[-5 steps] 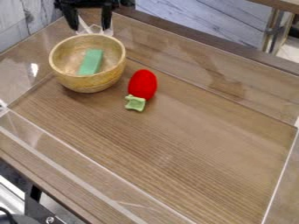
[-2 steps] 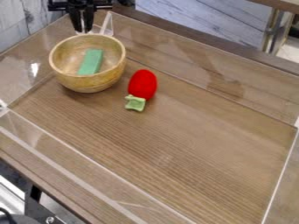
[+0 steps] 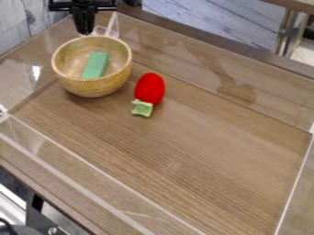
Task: Put the green stick in the brown bowl
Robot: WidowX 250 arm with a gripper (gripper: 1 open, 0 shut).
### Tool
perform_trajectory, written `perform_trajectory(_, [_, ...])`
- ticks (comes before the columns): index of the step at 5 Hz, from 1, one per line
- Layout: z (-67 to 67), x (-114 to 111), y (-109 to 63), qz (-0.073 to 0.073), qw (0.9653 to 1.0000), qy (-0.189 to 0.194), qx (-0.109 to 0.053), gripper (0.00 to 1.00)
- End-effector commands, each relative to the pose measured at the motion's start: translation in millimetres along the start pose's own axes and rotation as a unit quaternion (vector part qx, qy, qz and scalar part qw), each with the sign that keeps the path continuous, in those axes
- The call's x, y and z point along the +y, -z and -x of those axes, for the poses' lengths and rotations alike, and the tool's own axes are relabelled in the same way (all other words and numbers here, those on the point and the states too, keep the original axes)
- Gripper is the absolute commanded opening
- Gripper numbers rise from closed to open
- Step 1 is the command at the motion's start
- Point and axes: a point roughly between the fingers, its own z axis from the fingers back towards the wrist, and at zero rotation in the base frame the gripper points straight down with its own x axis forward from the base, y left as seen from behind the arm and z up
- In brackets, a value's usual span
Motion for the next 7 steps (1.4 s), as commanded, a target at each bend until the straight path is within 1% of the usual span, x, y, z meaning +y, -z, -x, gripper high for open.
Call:
perform_trajectory(1, [-12.3,0.6,-10.4,-0.004,0.9990,-0.031,-0.031,0.00])
perform_trajectory(2, [-11.5,-4.0,-3.9,-0.011,0.9980,-0.055,-0.029,1.00])
perform_trajectory(3, [-9.0,-1.6,-11.9,-0.012,0.9983,-0.050,-0.029,1.00])
perform_trajectory(4, [-9.1,1.5,-25.1,-0.008,0.9986,-0.046,-0.023,1.00])
perform_trajectory(6, [-16.0,-2.2,-18.8,-0.007,0.9985,-0.054,-0.010,1.00])
perform_trajectory(7, [-16.5,-5.8,-11.9,-0.012,0.9981,-0.059,-0.005,0.00])
